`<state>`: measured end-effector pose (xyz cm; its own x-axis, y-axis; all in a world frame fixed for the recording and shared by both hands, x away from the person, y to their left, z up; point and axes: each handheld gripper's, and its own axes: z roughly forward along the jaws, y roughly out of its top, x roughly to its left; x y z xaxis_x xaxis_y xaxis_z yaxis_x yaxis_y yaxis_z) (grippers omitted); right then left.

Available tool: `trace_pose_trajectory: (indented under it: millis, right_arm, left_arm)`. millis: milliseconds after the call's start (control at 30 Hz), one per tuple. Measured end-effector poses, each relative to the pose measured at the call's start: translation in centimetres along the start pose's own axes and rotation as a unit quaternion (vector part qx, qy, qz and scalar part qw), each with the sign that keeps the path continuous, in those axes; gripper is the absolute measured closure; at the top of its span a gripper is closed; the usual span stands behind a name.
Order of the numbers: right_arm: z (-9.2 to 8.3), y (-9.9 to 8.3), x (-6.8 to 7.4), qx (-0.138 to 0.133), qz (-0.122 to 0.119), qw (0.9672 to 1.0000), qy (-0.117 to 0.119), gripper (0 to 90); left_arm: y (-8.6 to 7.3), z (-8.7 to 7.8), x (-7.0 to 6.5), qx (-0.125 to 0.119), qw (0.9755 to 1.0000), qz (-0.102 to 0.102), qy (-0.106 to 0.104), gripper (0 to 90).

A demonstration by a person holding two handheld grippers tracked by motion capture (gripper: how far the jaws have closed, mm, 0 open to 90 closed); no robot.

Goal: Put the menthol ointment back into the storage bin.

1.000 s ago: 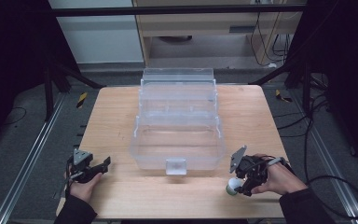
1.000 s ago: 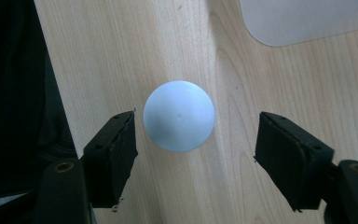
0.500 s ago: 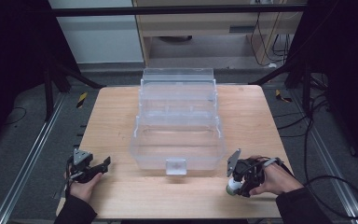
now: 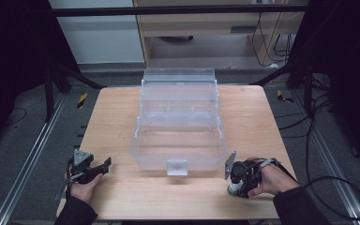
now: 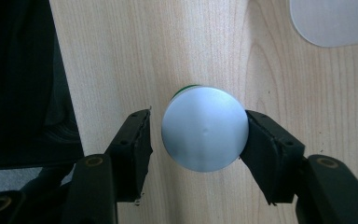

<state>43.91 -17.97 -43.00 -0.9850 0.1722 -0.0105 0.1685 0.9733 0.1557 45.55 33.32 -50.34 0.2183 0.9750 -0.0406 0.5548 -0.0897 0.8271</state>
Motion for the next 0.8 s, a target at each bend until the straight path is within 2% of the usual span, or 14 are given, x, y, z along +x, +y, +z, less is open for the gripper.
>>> trace_pose_trajectory:
  millis: [133,233,467,800]
  right_arm:
    - [0.34,0.2,-0.07,0.005,0.002,1.0,0.002,44.0]
    - [0.67,0.34,-0.2,0.005,-0.007,1.0,0.003,44.9]
    - [0.88,0.49,-0.38,0.01,0.0,0.9999,0.004,49.8]
    - [0.84,0.49,-0.44,0.01,0.007,0.9999,0.008,50.1]
  left_arm:
    - [0.0,0.01,0.0,0.0,1.0,-0.001,0.0,22.2]
    - [0.0,0.0,0.0,0.0,1.0,-0.001,0.0,22.3]
    - [0.0,0.0,0.0,0.0,1.0,-0.001,0.0,22.3]
    - [0.0,0.0,0.0,0.0,1.0,0.0,0.0,22.3]
